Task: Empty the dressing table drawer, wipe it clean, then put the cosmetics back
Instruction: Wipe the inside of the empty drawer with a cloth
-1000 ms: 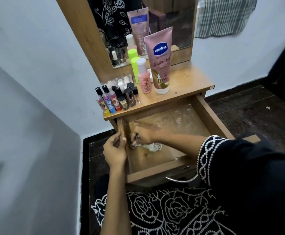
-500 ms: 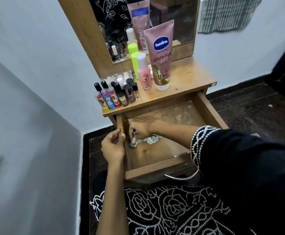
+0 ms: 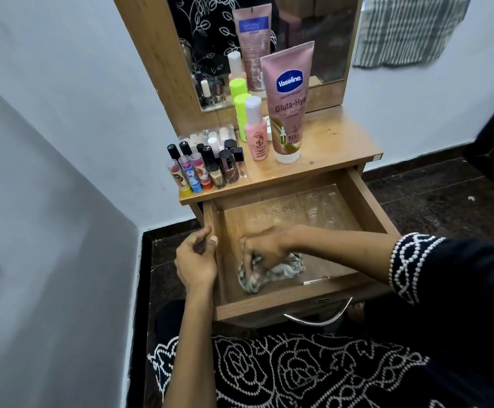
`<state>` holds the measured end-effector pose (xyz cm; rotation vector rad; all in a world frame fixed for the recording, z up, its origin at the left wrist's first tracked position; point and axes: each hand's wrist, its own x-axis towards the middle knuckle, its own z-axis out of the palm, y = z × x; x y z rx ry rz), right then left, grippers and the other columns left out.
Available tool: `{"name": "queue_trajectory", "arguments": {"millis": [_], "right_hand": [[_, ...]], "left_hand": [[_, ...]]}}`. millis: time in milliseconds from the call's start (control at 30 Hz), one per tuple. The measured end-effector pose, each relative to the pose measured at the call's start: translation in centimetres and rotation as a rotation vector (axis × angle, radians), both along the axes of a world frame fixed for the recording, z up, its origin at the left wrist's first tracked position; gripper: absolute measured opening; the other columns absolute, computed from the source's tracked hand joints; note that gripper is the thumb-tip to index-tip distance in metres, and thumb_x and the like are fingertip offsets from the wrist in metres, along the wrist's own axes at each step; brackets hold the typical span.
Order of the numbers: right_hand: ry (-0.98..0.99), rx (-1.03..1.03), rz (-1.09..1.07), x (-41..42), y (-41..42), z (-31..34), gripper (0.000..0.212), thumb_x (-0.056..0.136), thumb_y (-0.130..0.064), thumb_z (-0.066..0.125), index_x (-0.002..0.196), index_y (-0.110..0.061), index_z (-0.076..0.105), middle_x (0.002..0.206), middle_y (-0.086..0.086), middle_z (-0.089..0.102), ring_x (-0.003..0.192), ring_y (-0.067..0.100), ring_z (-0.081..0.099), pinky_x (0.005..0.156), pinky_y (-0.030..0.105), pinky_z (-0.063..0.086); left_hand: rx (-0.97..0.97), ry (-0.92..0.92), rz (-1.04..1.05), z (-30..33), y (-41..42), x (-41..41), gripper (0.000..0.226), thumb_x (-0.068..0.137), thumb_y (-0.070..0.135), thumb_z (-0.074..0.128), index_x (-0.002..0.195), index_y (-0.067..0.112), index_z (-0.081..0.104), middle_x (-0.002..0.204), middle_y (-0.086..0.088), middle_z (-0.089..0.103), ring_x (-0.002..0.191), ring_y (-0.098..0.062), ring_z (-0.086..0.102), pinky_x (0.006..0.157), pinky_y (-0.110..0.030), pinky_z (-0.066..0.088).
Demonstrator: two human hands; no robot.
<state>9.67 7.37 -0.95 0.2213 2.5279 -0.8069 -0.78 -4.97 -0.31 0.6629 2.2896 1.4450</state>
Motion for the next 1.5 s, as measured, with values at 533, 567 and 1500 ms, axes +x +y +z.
{"name": "queue_trajectory", "arguments": {"millis": [533,567,1500], "right_hand": [[0.060,0.176,0.054,2.1,-1.1,1.1,0.029,0.086,-0.031,0.063,0.115,-0.027,0.067,0.098,-0.008,0.039,0.093,0.008,0.041,0.072,0.028,0.037],[0.108,0.193,-0.038,2.3,-0.6,1.1,0.028,0.087,-0.032,0.062,0.113,-0.024,0.068,0.094,-0.008,0.039,0.090,0.009,0.041,0.072,0.029,0.037],[-0.032,0.357,-0.538,0.1,-1.2,0.1,0.044,0.087,-0.006,0.053,0.131,-0.003,0.046,0.146,0.013,0.025,0.116,0.032,0.052,0.096,0.040,0.048]], "left_hand": [[-0.005,0.017,0.035,-0.4,0.0,0.0,0.024,0.087,0.013,0.065,0.111,0.014,0.069,0.113,-0.004,0.069,0.107,-0.019,0.062,0.097,-0.034,0.046],[-0.005,0.023,0.036,-0.4,0.0,0.0,0.024,0.087,0.013,0.065,0.111,0.014,0.069,0.113,-0.005,0.069,0.107,-0.019,0.062,0.095,-0.031,0.046],[-0.095,0.101,0.053,0.2,0.1,0.7,0.024,0.089,0.014,0.062,0.112,0.015,0.068,0.114,-0.005,0.068,0.106,-0.022,0.061,0.084,-0.025,0.040]]}}
